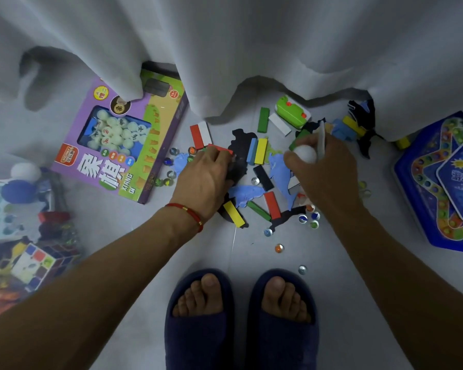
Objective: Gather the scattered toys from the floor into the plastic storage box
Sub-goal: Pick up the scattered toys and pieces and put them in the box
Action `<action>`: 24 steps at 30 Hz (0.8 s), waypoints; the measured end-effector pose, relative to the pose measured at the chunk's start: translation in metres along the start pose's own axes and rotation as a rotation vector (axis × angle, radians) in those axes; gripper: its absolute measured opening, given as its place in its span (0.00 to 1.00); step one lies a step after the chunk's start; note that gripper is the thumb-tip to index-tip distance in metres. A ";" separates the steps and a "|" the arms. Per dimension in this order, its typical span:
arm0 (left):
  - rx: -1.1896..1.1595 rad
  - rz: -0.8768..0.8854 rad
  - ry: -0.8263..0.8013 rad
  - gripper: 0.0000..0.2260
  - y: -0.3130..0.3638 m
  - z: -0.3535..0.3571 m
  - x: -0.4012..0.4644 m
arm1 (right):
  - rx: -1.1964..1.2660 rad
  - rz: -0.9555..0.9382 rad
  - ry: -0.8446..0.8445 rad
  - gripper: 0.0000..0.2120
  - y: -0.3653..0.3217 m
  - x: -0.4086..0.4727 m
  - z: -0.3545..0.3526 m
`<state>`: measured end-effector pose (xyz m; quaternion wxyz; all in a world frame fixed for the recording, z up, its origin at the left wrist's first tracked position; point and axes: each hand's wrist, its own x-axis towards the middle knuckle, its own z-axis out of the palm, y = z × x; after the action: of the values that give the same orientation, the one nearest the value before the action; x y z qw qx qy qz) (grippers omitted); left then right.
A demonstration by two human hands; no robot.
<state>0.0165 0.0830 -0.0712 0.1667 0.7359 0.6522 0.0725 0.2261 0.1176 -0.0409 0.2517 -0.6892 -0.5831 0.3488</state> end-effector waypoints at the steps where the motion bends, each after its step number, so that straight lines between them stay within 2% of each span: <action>1: 0.019 0.001 -0.022 0.17 0.001 -0.002 0.002 | -0.035 0.000 -0.002 0.10 0.007 -0.005 -0.002; 6: 0.036 -0.076 -0.097 0.23 0.010 -0.007 0.012 | -0.241 -0.068 -0.062 0.15 0.022 -0.022 0.009; 8: -0.011 -0.086 -0.104 0.24 0.011 -0.005 0.013 | -0.402 -0.117 -0.098 0.18 0.019 -0.026 0.015; 11: -0.087 -0.092 -0.101 0.14 0.009 -0.004 0.009 | -0.655 -0.111 -0.106 0.25 0.016 -0.027 0.022; 15: -0.271 -0.245 0.003 0.09 0.013 -0.013 -0.006 | -0.773 -0.133 -0.098 0.16 0.012 -0.030 0.023; 17: -0.352 -0.337 0.076 0.08 0.018 -0.016 -0.020 | -0.791 -0.133 -0.138 0.13 0.004 -0.033 0.018; 20: -0.439 -0.440 0.100 0.07 0.031 -0.028 -0.047 | -0.733 -0.099 -0.168 0.15 -0.013 -0.038 -0.001; 24: -0.619 -0.536 0.086 0.08 0.045 -0.074 -0.087 | -0.434 0.050 -0.235 0.15 -0.045 -0.060 -0.037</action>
<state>0.0223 0.0045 0.0226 0.3658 0.4512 0.7746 0.2502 0.2216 0.0698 0.0276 0.0195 -0.6961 -0.6525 0.2990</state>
